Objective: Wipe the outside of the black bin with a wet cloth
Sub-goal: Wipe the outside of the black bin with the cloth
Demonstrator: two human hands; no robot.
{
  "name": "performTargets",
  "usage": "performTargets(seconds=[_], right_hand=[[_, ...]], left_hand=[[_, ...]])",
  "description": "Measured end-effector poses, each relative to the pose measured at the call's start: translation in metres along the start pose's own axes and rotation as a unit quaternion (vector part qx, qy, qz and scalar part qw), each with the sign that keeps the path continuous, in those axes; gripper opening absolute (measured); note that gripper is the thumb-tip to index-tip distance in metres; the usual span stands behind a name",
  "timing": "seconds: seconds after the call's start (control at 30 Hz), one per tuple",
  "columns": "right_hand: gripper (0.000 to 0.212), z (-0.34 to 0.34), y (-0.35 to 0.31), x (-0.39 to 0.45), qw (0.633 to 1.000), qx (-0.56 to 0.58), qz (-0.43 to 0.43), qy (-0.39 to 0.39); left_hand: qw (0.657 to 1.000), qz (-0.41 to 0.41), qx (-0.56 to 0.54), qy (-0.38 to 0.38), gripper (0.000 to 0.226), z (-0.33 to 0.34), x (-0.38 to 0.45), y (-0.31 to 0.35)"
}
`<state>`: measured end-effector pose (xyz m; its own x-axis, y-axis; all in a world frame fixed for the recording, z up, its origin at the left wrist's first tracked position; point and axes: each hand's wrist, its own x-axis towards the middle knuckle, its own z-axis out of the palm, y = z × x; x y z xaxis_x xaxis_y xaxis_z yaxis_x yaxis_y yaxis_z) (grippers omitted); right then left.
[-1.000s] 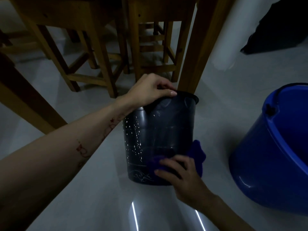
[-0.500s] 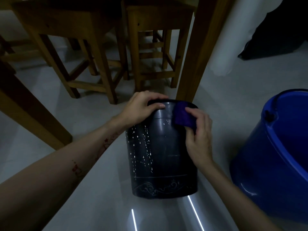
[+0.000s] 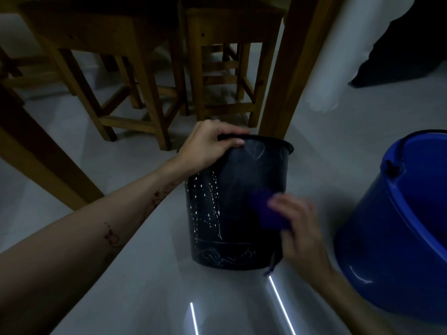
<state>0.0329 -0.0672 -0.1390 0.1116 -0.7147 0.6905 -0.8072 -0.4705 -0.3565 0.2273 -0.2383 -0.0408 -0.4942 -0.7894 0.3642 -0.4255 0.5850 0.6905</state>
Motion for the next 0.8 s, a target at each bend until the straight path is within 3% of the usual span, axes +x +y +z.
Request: performTargets(seconds=[0.1, 0.17, 0.3, 0.4, 0.5, 0.6, 0.67, 0.73, 0.8], right_hand=[[0.046, 0.000, 0.023, 0.044, 0.984, 0.019, 0.147, 0.101], [0.044, 0.009, 0.028, 0.062, 0.982, 0.019, 0.150, 0.109], [0.047, 0.031, 0.008, 0.057, 0.995, 0.008, 0.078, 0.056], [0.053, 0.045, -0.008, 0.020, 0.999, -0.028, -0.024, -0.014], [0.033, 0.053, -0.011, -0.039, 0.986, -0.062, -0.126, -0.085], [0.022, 0.047, -0.007, -0.080, 0.979, -0.067, -0.151, -0.116], [0.021, 0.034, -0.003, -0.072, 0.987, -0.062, -0.114, -0.092], [0.020, 0.020, 0.003, -0.043, 0.998, -0.048, -0.033, -0.020], [0.037, 0.008, 0.016, -0.003, 0.994, -0.029, 0.073, 0.071]], left_hand=[[1.000, 0.024, 0.010, -0.008, 0.030, 0.001, 0.006, 0.009], [0.999, 0.026, 0.017, -0.010, 0.029, 0.003, 0.008, 0.011], [0.999, 0.030, 0.020, 0.011, 0.028, 0.006, 0.010, 0.010], [1.000, 0.023, -0.004, 0.015, 0.026, 0.008, 0.011, 0.011], [1.000, 0.019, -0.011, 0.000, 0.026, 0.011, 0.013, 0.018], [0.999, 0.036, -0.009, -0.025, 0.027, 0.012, 0.016, 0.026], [0.999, 0.034, -0.008, -0.023, 0.027, 0.013, 0.017, 0.026], [1.000, 0.025, -0.009, -0.016, 0.026, 0.013, 0.019, 0.024], [0.999, 0.023, -0.013, -0.020, 0.026, 0.015, 0.019, 0.023]])
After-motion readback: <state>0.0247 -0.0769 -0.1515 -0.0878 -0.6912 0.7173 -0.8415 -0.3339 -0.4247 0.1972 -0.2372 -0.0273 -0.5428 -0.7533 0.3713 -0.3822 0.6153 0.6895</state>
